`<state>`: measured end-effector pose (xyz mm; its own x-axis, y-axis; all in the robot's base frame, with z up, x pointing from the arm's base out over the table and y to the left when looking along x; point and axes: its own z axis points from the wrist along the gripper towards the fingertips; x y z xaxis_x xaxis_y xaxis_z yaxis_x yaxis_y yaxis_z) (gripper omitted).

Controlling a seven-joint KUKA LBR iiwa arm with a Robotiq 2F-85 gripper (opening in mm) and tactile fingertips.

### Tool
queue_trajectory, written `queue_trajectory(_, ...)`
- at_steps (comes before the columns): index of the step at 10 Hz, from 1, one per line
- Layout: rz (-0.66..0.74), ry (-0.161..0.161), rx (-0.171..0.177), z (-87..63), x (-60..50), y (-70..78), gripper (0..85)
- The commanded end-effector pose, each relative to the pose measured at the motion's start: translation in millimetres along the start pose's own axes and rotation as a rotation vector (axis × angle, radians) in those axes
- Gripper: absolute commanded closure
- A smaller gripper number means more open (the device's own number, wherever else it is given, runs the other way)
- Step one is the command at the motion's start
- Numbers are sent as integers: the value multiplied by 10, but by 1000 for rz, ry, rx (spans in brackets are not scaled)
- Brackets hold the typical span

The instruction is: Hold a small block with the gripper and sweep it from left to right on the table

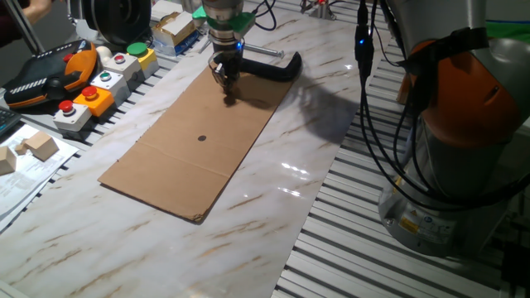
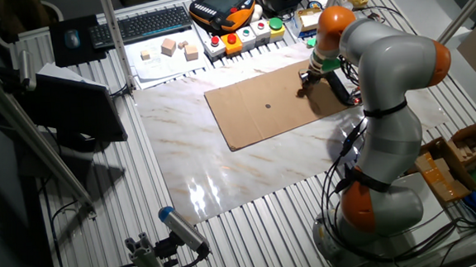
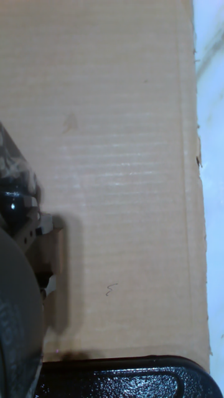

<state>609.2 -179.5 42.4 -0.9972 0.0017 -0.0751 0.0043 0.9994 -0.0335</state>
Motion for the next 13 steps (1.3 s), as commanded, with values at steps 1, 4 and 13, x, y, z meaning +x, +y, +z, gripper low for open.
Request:
queue_trajectory(1, 0, 1, 0, 12, 3, 10, 843)
queue_trajectory(4, -3, -2, 0, 11, -5, 29, 843)
queue_trajectory(13, -11, -2, 1, 11, -38, 123, 843)
